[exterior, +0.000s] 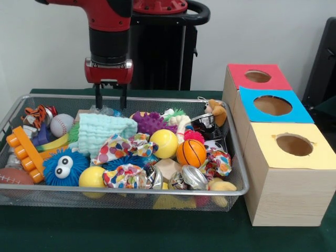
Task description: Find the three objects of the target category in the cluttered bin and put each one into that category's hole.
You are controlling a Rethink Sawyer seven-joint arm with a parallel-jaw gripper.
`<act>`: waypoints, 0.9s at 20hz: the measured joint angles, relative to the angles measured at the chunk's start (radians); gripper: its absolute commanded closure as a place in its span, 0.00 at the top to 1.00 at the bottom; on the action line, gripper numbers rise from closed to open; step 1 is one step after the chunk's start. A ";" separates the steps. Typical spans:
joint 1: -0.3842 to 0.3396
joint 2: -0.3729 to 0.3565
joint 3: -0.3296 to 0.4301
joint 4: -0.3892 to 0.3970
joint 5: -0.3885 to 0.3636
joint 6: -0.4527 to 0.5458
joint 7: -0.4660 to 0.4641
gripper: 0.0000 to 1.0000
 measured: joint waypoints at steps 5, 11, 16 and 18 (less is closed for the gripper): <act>-0.016 -0.010 0.000 0.000 0.000 0.000 0.000 1.00; -0.021 -0.010 0.000 0.000 -0.010 0.000 0.000 1.00; -0.021 -0.006 0.000 0.000 -0.019 0.000 0.000 1.00; -0.021 -0.002 0.000 0.000 -0.019 0.000 0.000 1.00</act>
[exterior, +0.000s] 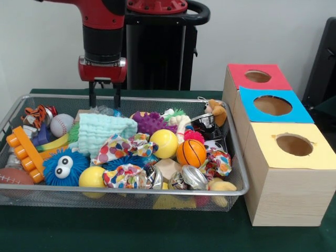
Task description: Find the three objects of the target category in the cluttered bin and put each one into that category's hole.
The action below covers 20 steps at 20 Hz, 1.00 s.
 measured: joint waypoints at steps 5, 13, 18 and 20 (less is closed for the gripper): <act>0.000 0.006 0.000 0.000 -0.007 0.000 0.000 1.00; -0.013 0.017 0.001 -0.002 -0.021 0.000 0.000 1.00; -0.034 0.027 0.002 -0.002 -0.033 0.000 0.000 1.00; -0.037 0.028 0.002 -0.002 -0.038 0.000 0.000 1.00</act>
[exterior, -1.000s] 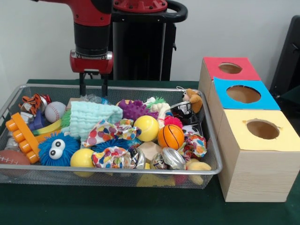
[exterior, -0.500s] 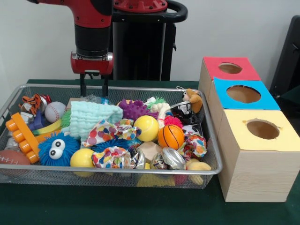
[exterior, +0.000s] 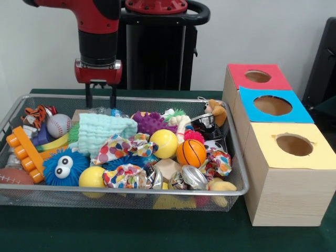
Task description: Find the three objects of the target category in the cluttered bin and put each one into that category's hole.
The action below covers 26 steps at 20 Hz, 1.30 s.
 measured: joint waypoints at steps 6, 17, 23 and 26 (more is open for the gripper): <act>0.000 0.000 0.000 -0.001 -0.011 0.000 0.000 1.00; 0.008 0.000 0.000 -0.016 -0.012 0.000 0.000 1.00; 0.008 0.001 0.020 -0.028 -0.023 0.000 0.000 1.00; 0.011 0.001 0.035 -0.030 -0.024 0.000 0.000 1.00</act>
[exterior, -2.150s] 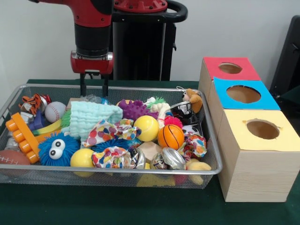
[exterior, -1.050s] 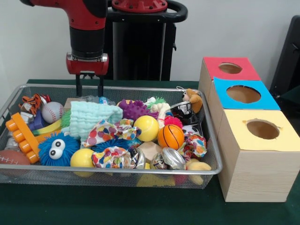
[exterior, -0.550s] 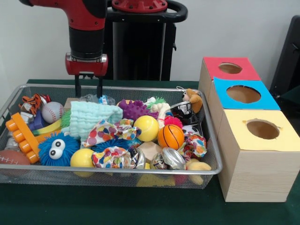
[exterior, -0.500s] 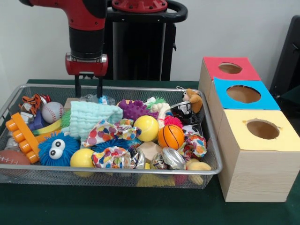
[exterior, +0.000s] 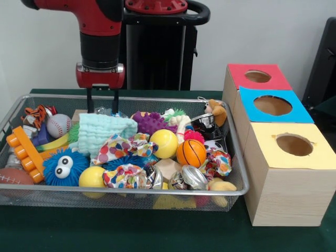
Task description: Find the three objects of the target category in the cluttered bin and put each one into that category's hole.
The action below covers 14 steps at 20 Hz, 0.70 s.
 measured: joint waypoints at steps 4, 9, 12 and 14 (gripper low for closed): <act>0.016 0.000 0.000 -0.002 0.000 -0.001 0.000 1.00; 0.098 0.000 -0.017 -0.007 0.000 -0.038 0.000 1.00; 0.130 0.000 -0.021 -0.006 0.000 -0.058 0.000 1.00; 0.150 0.000 -0.021 -0.006 0.000 -0.073 0.000 1.00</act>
